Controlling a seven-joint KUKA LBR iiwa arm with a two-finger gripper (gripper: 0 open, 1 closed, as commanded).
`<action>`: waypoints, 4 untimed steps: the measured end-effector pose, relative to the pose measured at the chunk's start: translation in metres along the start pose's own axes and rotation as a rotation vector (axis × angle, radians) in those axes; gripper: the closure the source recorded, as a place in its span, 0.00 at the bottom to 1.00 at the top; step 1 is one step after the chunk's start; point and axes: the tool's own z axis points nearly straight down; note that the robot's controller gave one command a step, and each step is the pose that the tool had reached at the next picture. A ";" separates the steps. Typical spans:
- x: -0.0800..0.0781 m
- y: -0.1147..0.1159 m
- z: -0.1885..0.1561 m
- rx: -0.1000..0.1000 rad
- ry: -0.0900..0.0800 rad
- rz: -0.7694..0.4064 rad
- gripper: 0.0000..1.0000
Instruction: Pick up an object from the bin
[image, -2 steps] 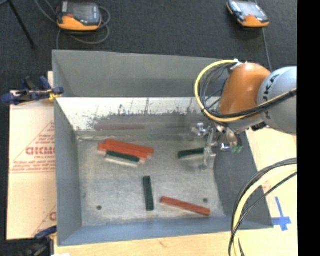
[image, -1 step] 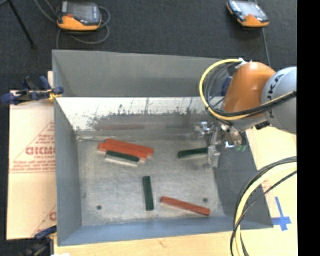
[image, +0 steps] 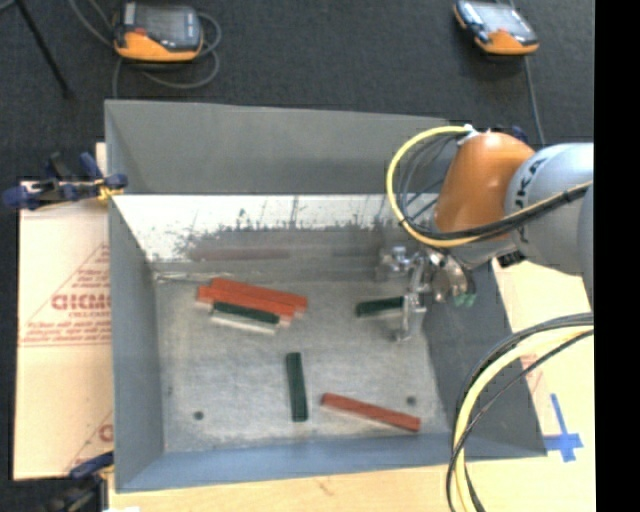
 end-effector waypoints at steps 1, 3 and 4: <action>-0.002 -0.001 -0.002 0.003 -0.002 -0.002 0.00; -0.004 -0.004 -0.010 0.005 -0.001 -0.003 1.00; -0.006 -0.006 -0.065 0.006 -0.003 -0.001 1.00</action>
Offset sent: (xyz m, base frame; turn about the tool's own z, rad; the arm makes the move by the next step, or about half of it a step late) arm 0.0000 0.0000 0.0000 0.0000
